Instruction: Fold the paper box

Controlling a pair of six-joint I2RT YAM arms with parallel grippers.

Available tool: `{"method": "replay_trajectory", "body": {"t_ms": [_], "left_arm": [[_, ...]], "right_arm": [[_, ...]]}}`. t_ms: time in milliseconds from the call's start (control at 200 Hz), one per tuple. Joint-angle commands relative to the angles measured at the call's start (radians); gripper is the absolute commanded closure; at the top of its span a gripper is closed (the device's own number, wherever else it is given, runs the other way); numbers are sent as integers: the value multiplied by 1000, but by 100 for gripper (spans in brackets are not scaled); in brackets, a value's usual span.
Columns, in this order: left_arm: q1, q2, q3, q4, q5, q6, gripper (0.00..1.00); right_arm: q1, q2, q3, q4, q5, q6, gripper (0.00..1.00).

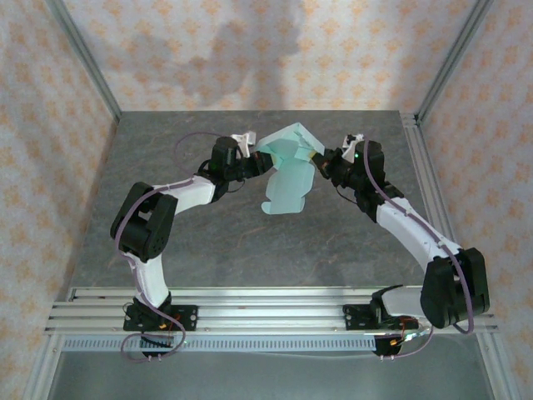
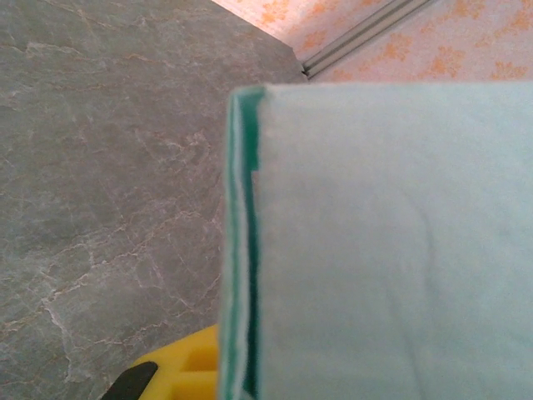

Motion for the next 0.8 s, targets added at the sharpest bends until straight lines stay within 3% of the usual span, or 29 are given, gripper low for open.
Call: {"method": "replay_trajectory", "body": {"t_ms": [0,70,155,330,430,570,690,790], "left_arm": [[-12,-39,32,19,11,21,100],[-13,-38,31,19,11,22,100],[-13,-38,29,22,9,21,100],[-12,-45,19,23,-23,14,100],[-11,-64,23,-69,-147,12,100],[-10,-92,-7,-73,-288,-17,100],[-13,-106,-16,-83,-390,-21,100],[-24,-130,-32,-113,-543,1,100]], "right_arm": [[7,7,27,-13,-16,-22,100],[7,4,26,-14,-16,-22,100],[7,2,21,-7,-14,-15,75],[5,-18,6,5,6,-17,69],[-9,-60,-13,-2,30,-36,58],[-22,-112,-1,-90,83,-108,44],[-17,-168,68,-219,139,-192,43],[2,-167,153,-339,197,-253,43]]}}
